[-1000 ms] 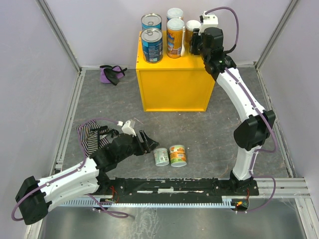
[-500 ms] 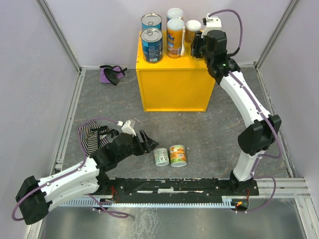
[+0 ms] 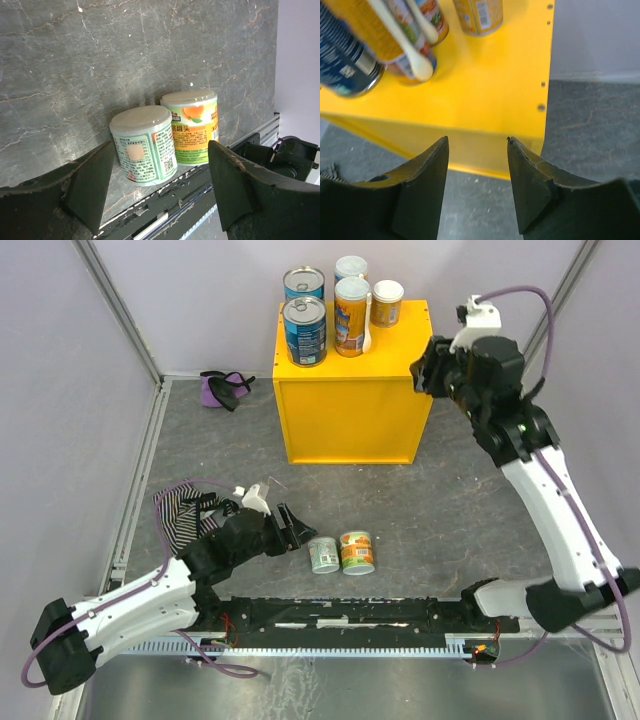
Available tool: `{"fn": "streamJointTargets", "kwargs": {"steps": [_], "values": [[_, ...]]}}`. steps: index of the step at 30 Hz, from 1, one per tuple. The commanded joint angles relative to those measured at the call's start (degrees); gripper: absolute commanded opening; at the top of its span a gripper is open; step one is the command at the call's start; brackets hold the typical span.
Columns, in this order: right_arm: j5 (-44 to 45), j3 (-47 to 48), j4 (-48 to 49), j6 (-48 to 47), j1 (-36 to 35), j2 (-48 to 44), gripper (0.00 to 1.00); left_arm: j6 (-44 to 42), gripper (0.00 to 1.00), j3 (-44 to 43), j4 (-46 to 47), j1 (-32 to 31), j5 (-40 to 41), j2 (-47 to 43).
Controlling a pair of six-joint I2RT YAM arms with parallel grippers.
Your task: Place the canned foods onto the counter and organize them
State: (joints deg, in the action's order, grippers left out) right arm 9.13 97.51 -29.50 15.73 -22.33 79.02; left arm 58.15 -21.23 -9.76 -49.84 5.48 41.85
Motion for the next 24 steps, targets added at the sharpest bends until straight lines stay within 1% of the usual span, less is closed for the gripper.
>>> {"fn": "streamJointTargets", "kwargs": {"steps": [1,4,7,9,13,18,24], "values": [[-2.25,-4.59,-8.84,3.45,-2.42,-7.99,0.58,2.97,0.82,0.46,0.31,0.29,-1.88,-0.61],[-1.99,-9.87,-12.64,6.09,-6.96,-12.29,0.59,4.59,0.82,1.50,0.59,0.29,-1.54,-1.57],[1.64,-13.77,-16.21,8.73,-14.55,-14.65,0.59,6.74,0.81,3.05,1.16,0.27,-0.98,-2.10],[3.76,-16.14,-17.96,11.25,-19.37,-15.64,0.59,8.37,0.82,4.02,1.28,0.32,-0.63,-2.40],[6.31,-20.36,-19.37,17.23,-26.43,-16.56,0.60,11.65,0.81,6.21,1.11,0.28,0.36,-3.71],[8.36,-24.06,-18.76,24.34,-33.82,-13.87,0.60,14.98,0.81,8.38,-0.93,0.32,2.67,-7.31],[9.66,-25.78,-17.29,31.86,-40.45,-7.90,0.62,17.84,0.81,9.77,-5.78,0.32,5.54,-13.75]]}}
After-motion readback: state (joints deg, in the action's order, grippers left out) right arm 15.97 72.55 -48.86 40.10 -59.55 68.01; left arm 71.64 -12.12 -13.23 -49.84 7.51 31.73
